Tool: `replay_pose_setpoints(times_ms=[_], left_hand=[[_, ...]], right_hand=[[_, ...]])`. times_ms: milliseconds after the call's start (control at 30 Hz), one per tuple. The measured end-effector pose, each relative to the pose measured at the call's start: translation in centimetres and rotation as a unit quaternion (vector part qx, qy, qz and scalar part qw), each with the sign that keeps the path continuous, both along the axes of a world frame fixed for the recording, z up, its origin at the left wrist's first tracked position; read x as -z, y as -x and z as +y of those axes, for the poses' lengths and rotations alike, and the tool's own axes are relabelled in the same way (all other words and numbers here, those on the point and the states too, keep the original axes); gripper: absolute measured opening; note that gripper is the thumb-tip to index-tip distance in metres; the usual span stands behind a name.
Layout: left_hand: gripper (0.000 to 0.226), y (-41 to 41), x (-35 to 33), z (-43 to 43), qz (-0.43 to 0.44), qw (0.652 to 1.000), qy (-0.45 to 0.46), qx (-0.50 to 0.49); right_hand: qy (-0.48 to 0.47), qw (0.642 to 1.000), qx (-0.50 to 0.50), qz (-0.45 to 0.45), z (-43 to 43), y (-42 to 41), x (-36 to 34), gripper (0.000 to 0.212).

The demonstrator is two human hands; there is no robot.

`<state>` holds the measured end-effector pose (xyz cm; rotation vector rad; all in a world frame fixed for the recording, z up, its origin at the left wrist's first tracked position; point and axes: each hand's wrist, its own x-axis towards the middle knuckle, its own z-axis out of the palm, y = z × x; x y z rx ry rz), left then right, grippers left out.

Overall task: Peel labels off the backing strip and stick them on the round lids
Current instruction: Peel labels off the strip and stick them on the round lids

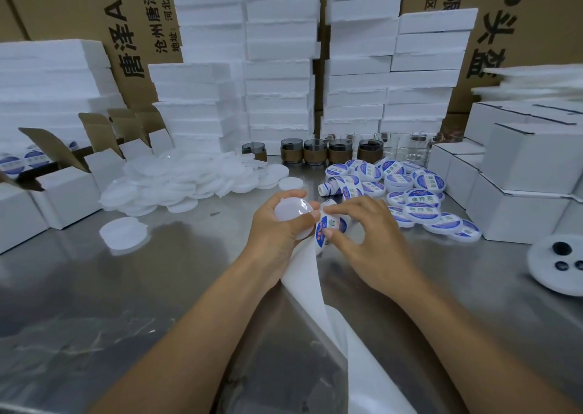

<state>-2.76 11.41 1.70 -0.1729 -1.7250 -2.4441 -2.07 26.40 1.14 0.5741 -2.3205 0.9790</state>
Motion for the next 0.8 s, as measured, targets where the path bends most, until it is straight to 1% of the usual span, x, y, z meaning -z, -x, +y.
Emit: replay_pose_setpoints(times_ms=[400,500,667,800], left_hand=[[0.032,0.12,0.16,0.03,-0.010,1.000,0.006,-0.002],[0.032,0.18,0.15,-0.04,-0.015,1.000,0.009,-0.005],[0.031,0.15,0.07,-0.03,-0.034,0.999,-0.024,-0.003],[0.029,0.22,0.07,-0.09,-0.075,0.996,-0.041,-0.008]], right_hand=[[-0.012,1.000,0.019,0.014,0.01,-0.13,-0.27,0.016],[-0.014,0.999,0.023,0.025,0.04,-0.26,-0.42,0.016],[-0.036,0.997,0.052,0.038,-0.05,-0.34,-0.46,0.019],[-0.037,0.998,0.045,0.036,0.08,-0.49,-0.44,0.019]])
